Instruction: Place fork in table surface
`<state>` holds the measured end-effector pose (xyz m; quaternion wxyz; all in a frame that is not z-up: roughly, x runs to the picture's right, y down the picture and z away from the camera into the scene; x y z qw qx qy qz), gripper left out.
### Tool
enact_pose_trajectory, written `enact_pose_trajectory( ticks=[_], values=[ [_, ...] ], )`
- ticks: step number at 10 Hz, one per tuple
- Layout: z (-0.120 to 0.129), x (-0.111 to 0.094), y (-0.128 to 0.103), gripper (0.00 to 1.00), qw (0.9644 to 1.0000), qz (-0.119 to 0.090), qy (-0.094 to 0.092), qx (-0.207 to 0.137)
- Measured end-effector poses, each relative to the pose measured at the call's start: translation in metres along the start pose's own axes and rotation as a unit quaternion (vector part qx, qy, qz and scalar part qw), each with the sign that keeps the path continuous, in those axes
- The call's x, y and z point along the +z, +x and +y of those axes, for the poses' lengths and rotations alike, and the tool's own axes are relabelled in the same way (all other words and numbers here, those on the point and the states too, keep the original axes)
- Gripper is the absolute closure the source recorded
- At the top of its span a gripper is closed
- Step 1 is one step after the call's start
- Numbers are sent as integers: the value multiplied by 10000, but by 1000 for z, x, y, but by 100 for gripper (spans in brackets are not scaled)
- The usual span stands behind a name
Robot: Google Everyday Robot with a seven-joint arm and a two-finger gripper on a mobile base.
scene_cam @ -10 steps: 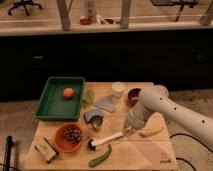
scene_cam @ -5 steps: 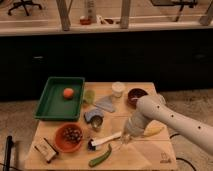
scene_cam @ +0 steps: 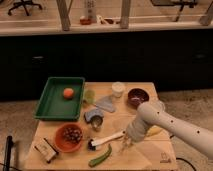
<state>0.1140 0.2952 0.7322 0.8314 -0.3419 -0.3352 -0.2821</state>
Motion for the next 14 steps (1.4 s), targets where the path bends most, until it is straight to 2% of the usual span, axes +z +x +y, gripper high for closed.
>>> enact_pose_trajectory(
  ticks=[2, 3, 10, 11, 14],
  values=[
    [3, 4, 4, 99, 9999, -11, -32, 98],
    [5, 5, 6, 96, 9999, -14, -54, 141],
    [7, 1, 12, 26, 9996, 18, -126, 236],
    [7, -1, 13, 21, 9996, 27, -138, 226],
    [9, -5, 13, 20, 9996, 63, -182, 187]
  ],
)
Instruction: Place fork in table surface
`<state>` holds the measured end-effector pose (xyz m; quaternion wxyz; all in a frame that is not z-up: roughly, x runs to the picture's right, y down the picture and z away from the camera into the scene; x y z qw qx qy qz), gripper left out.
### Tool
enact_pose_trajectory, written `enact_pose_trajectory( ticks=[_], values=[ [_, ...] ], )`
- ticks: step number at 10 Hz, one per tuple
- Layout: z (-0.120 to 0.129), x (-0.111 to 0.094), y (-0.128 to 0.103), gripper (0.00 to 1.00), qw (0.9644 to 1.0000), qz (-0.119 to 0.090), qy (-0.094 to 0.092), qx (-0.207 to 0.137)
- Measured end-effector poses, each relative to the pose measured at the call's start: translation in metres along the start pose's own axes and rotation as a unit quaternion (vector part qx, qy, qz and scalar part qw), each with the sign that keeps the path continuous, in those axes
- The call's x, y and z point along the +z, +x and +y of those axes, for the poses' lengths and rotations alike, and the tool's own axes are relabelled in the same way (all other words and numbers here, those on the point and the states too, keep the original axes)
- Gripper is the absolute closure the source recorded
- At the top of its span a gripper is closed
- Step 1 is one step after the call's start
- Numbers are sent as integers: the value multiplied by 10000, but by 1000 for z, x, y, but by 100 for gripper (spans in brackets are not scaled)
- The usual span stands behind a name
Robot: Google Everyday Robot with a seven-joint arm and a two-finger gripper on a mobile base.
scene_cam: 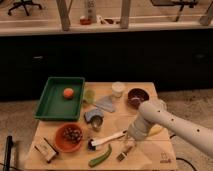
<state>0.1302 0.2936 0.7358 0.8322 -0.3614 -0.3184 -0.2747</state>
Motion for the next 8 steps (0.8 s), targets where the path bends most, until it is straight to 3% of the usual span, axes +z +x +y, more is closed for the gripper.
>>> enact_pose_trajectory(
  ticks=[8],
  values=[
    [2, -16, 2, 20, 9998, 110, -104, -86]
  ],
)
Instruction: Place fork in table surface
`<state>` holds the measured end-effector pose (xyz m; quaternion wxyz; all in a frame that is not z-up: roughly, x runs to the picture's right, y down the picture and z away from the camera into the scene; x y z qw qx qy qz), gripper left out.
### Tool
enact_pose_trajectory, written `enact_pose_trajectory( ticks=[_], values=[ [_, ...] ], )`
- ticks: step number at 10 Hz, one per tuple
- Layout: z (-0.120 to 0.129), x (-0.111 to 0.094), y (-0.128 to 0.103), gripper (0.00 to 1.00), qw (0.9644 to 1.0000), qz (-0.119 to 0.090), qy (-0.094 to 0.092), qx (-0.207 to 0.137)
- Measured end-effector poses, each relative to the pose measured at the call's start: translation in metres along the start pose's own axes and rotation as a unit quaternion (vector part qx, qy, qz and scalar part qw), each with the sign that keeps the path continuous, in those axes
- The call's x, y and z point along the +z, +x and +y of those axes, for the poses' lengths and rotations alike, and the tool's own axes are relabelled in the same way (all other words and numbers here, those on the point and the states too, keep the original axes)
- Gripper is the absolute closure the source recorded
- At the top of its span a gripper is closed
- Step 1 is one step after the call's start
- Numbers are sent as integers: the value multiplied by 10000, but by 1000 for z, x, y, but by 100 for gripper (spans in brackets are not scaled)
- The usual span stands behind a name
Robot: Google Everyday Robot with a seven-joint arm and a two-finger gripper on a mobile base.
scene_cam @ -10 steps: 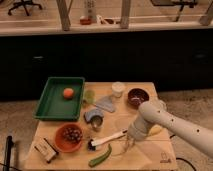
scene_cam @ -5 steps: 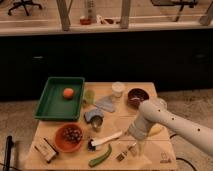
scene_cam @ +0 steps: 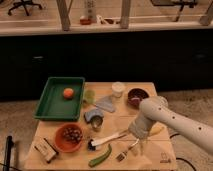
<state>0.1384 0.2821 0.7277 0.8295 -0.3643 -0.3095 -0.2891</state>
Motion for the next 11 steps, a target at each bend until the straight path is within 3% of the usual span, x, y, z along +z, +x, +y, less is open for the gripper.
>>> enact_pose_trajectory(
  ticks=[11],
  values=[
    [-7, -6, -4, 20, 9998, 84, -78, -144]
  ],
)
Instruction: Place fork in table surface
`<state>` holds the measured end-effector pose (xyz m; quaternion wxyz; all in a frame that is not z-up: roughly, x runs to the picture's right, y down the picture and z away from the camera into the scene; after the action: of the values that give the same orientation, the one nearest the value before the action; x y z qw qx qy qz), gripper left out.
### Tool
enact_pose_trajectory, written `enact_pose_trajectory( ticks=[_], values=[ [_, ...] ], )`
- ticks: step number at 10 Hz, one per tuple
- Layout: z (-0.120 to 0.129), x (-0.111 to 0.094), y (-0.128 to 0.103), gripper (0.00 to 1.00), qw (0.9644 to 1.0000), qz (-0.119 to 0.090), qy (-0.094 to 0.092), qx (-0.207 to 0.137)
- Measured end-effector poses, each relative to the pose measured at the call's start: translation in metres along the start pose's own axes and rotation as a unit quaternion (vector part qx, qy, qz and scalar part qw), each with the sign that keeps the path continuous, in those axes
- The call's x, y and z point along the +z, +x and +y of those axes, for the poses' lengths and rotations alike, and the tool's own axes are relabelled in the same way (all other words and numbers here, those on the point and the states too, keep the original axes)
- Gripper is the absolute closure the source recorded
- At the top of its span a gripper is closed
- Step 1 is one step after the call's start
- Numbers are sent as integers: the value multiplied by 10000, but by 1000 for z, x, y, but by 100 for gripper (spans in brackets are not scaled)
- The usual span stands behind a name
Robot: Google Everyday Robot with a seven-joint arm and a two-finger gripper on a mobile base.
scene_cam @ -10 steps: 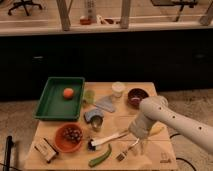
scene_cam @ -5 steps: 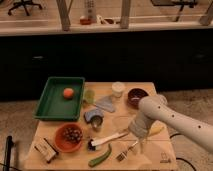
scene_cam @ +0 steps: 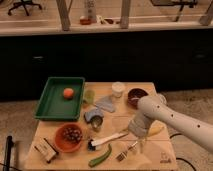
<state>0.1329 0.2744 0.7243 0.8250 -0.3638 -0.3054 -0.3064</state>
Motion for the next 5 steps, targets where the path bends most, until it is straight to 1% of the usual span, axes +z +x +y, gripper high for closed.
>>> enact_pose_trajectory(
  ticks=[5],
  values=[
    [-1, -1, 0, 20, 10000, 8, -3, -6]
  ],
)
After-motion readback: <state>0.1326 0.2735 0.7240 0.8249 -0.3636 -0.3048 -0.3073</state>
